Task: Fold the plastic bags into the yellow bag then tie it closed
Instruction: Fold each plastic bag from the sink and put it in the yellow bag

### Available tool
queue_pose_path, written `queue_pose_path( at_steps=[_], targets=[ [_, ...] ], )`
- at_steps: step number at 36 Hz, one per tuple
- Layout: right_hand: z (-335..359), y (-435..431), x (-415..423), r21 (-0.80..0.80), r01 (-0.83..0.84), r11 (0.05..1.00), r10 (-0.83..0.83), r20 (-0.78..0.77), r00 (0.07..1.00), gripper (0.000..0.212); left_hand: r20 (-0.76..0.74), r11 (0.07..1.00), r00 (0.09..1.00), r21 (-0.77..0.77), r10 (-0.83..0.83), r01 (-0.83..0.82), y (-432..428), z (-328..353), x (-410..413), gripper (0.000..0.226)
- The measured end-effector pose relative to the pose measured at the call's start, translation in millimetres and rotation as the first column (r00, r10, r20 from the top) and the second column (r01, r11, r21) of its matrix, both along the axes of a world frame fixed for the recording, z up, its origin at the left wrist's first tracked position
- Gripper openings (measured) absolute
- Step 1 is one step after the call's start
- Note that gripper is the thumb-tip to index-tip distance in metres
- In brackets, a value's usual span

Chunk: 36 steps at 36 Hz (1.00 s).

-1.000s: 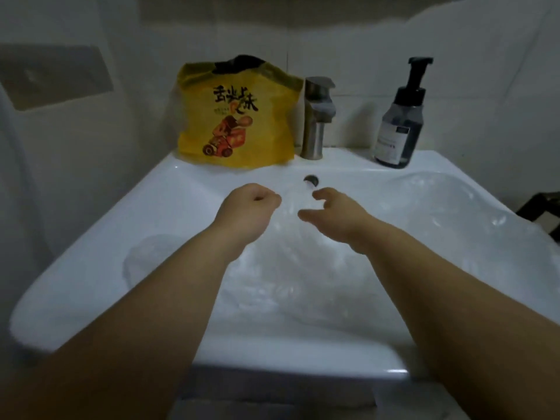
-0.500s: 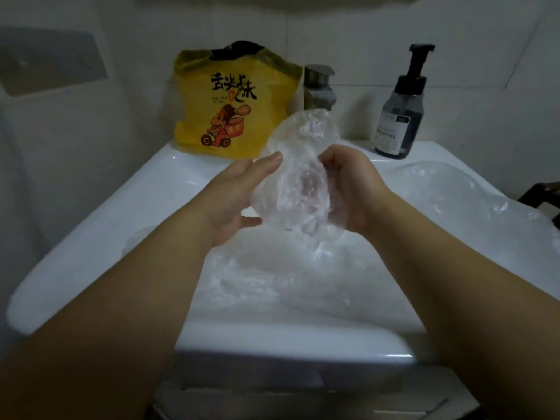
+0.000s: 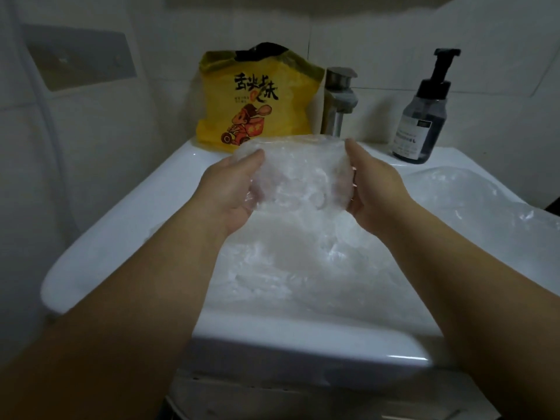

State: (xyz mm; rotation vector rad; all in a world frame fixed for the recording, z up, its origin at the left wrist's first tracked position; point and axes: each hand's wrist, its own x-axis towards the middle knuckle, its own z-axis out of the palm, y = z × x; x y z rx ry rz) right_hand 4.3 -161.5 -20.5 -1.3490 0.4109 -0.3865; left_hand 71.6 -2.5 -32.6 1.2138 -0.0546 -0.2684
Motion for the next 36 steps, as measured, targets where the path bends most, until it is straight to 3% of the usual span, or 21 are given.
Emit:
queue_pose_path(
  at_steps=[2, 4, 6, 8, 11, 13, 15, 17, 19, 23, 26, 29, 31, 33, 34, 36],
  targets=[
    [-1, 3, -1, -0.106, -0.037, 0.994, 0.043, 0.047, 0.998, 0.042, -0.023, 0.998, 0.998, 0.024, 0.06, -0.06, 0, -1, 1, 0.025],
    [-4, 8, -3, -0.372, 0.014, 0.928, 0.009, 0.059, 0.998, 0.044, -0.066, 0.992, 0.99, 0.03, 0.123, -0.121, 1, -2, 3, 0.029],
    [-8, 10, -4, -0.665, 0.181, 0.725, -0.099, 0.16, 0.982, 0.041, -0.091, 0.984, 0.98, 0.015, 0.176, -0.175, 3, -1, 4, 0.029],
    [-7, 14, -6, -0.756, 0.335, 0.562, -0.151, 0.305, 0.94, 0.033, -0.103, 0.98, 0.975, -0.009, 0.199, -0.201, 4, 0, 5, 0.031],
    [-1, 15, -7, -0.713, 0.307, 0.63, -0.09, 0.325, 0.941, 0.018, -0.109, 0.984, 0.979, -0.019, 0.172, -0.175, 2, 1, 2, 0.034],
    [-1, 16, -5, -0.661, 0.101, 0.743, -0.017, 0.132, 0.991, 0.024, -0.103, 0.992, 0.987, -0.035, 0.12, -0.125, 1, 1, 0, 0.034],
    [-3, 16, -3, -0.418, -0.17, 0.892, 0.116, -0.151, 0.982, 0.036, -0.076, 0.996, 0.996, -0.068, 0.049, -0.054, 0, 3, -3, 0.033],
    [-3, 16, -4, -0.073, -0.33, 0.941, 0.297, -0.284, 0.912, 0.045, -0.039, 0.996, 0.999, -0.08, -0.027, 0.024, -1, 4, -6, 0.034],
    [-1, 13, -6, 0.108, -0.41, 0.906, 0.424, -0.221, 0.878, 0.034, -0.006, 0.992, 0.994, -0.065, -0.108, 0.108, -3, 5, -11, 0.037],
    [4, 12, -9, 0.136, -0.509, 0.85, 0.521, -0.077, 0.85, 0.015, 0.003, 0.927, 0.94, -0.162, -0.341, 0.337, -2, 12, -20, 0.06],
    [2, 15, -7, 0.108, -0.429, 0.897, 0.434, -0.021, 0.901, 0.011, 0.045, 0.826, 0.896, -0.368, -0.443, 0.426, 5, 14, -20, 0.083],
    [0, 15, -3, 0.146, -0.314, 0.938, 0.313, 0.034, 0.949, 0.013, 0.005, 0.825, 0.945, -0.486, -0.328, 0.289, 7, 11, -13, 0.073],
    [0, 12, 0, 0.186, -0.269, 0.945, 0.262, 0.064, 0.963, 0.014, -0.1, 0.892, 0.977, -0.433, -0.189, 0.128, 6, 8, -7, 0.051],
    [0, 8, 1, 0.177, -0.219, 0.959, 0.212, 0.058, 0.975, 0.015, -0.12, 0.97, 0.987, -0.231, -0.104, 0.074, 4, 3, -1, 0.021],
    [0, 6, 1, 0.161, -0.202, 0.966, 0.198, 0.043, 0.979, 0.015, -0.106, 0.99, 0.989, -0.113, -0.1, 0.088, 1, 1, -2, 0.011],
    [-2, 3, 2, 0.106, -0.197, 0.975, 0.197, 0.01, 0.98, 0.017, -0.043, 0.975, 0.977, 0.076, -0.207, 0.21, -5, -1, -7, 0.016]
  ],
)
